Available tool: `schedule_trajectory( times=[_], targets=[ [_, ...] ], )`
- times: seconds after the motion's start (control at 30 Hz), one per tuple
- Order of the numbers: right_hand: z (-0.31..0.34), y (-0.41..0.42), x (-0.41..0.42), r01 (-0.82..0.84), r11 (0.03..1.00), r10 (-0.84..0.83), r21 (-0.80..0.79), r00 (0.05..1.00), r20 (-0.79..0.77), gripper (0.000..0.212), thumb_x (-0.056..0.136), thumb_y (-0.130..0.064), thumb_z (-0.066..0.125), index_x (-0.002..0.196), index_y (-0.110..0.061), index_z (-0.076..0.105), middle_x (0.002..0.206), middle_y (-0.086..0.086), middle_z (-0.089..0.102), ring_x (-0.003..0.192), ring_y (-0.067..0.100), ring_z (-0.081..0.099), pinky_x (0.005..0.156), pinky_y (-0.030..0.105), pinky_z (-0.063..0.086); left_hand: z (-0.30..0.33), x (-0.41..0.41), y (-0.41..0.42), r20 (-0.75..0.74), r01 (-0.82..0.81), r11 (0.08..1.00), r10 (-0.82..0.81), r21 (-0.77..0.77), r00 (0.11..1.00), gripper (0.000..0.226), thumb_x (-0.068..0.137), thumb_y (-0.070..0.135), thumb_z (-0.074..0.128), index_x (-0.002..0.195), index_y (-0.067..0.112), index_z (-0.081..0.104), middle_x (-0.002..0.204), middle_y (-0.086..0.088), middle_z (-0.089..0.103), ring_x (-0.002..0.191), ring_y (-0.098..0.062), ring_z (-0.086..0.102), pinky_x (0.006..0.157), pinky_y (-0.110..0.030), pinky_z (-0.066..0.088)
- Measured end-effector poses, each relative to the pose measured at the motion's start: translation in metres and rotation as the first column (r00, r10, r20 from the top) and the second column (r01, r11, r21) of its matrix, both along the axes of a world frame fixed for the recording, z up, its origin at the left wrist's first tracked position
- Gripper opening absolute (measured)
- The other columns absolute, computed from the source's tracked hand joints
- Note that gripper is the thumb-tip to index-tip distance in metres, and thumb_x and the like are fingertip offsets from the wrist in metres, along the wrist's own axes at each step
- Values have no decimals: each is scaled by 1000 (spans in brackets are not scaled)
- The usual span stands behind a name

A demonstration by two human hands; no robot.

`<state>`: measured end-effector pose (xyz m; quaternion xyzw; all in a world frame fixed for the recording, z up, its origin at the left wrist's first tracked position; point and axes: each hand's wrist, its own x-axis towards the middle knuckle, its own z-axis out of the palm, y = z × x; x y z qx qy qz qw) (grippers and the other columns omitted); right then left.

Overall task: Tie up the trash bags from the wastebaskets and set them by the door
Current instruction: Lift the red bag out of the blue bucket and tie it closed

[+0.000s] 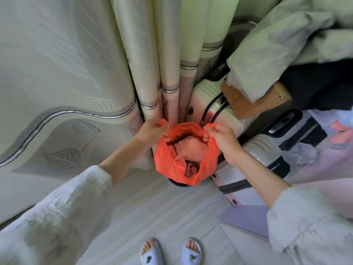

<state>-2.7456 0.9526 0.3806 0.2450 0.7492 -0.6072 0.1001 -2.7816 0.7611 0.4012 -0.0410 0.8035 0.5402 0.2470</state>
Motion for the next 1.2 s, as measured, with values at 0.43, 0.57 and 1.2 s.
schedule_trajectory(
  times=[0.43,0.57,1.2],
  targets=[
    [112,-28,67,-385,922,386,45,923,-3,23,90,-15,54,74,-24,67,73,-1,64,77,18,61,86,36,50,120,83,-43,-158,3,999,-10,-45,987,23,89,7,48,67,13,50,61,-4,54,40,1,52,42,-7,37],
    [124,-52,99,-429,901,428,60,903,31,19,92,-15,53,79,-18,67,71,0,65,69,15,61,83,34,51,129,119,-79,-36,-33,999,32,-9,999,15,89,11,52,75,11,57,68,-5,59,62,-16,56,66,-26,46],
    [-136,-132,213,-351,935,338,51,925,170,16,83,5,54,86,-9,61,74,6,58,65,15,54,68,25,45,-143,247,-179,156,-162,985,168,-49,973,10,79,6,61,83,14,56,65,0,63,76,-24,52,66,-35,42]
  ],
)
